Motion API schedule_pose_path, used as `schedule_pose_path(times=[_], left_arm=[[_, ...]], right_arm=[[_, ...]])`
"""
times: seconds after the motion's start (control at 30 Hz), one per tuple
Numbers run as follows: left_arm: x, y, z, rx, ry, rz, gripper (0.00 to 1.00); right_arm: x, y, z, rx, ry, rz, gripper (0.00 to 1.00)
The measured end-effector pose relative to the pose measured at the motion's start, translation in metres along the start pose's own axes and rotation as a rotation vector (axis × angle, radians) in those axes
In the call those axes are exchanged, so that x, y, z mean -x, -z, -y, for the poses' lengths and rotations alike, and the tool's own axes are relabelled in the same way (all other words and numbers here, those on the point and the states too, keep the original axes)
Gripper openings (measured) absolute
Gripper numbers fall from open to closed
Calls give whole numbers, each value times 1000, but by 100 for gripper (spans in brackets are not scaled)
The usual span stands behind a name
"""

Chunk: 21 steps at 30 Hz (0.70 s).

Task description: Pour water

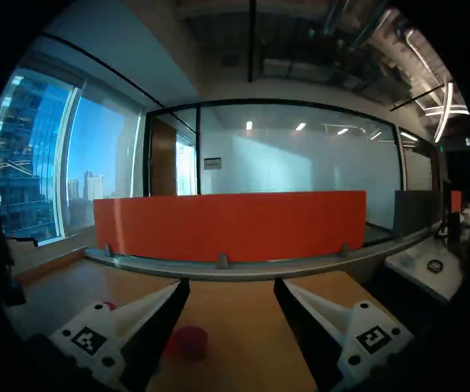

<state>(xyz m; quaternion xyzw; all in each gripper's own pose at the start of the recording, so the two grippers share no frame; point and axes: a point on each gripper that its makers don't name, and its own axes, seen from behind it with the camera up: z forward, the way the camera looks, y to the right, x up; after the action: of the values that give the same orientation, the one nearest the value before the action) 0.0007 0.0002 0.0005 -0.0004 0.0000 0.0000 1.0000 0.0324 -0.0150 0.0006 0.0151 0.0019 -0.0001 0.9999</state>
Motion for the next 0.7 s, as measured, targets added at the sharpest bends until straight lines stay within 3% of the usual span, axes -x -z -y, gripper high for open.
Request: schedule_pose_path(times=[0.2, 0.47, 0.7], left_arm=[[-23, -12, -7, 39, -3, 6, 82], [-29, -17, -19, 108, -15, 7, 82], [-34, -21, -44, 222, -2, 8, 82]], right_arm=[[-28, 2, 12, -26, 17, -17, 100], [-24, 1, 23, -73, 28, -1, 100], [-25, 1, 41, -176, 41, 3, 100]])
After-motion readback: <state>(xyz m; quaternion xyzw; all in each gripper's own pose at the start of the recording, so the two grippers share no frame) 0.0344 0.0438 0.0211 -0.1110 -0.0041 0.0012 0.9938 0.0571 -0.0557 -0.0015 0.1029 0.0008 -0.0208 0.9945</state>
